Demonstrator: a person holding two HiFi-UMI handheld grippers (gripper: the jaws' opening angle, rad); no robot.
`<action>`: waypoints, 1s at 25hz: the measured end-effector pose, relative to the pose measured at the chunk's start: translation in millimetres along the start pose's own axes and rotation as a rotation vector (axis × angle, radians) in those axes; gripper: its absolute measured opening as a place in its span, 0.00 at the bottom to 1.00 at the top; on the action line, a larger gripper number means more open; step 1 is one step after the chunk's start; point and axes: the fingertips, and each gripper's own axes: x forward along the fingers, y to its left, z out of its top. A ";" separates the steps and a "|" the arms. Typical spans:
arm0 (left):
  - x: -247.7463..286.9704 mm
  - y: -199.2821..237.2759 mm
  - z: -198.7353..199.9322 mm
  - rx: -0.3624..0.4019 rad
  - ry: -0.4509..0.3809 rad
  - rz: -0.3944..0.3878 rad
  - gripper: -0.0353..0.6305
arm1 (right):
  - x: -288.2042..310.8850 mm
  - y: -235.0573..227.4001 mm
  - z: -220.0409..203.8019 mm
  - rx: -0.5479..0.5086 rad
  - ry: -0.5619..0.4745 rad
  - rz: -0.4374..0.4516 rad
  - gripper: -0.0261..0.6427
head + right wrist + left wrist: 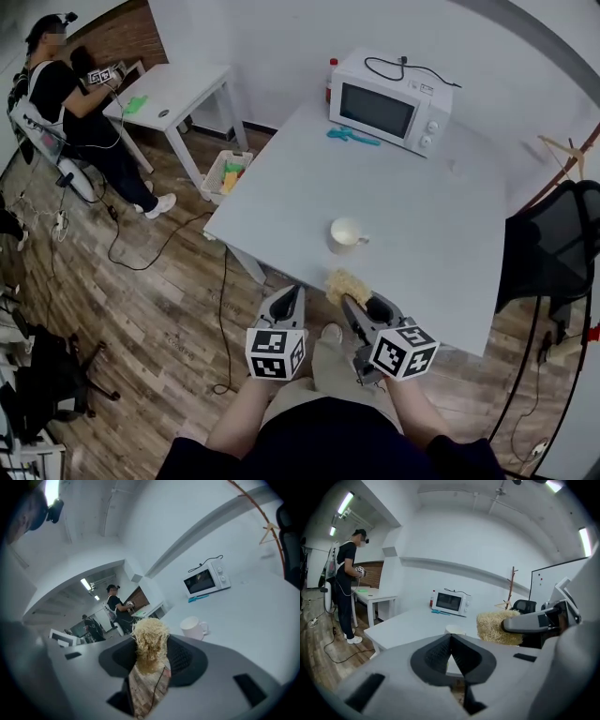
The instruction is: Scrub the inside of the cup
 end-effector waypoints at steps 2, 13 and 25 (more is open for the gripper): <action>-15.9 -1.1 -1.0 -0.010 -0.005 0.006 0.08 | -6.8 10.0 -6.1 -0.061 -0.005 -0.006 0.30; -70.8 -22.7 -9.4 -0.013 -0.021 -0.008 0.08 | -45.8 40.7 -36.6 -0.282 -0.037 -0.045 0.30; -86.8 -22.5 -9.0 -0.003 -0.032 -0.011 0.08 | -49.9 57.4 -39.7 -0.308 -0.054 -0.043 0.30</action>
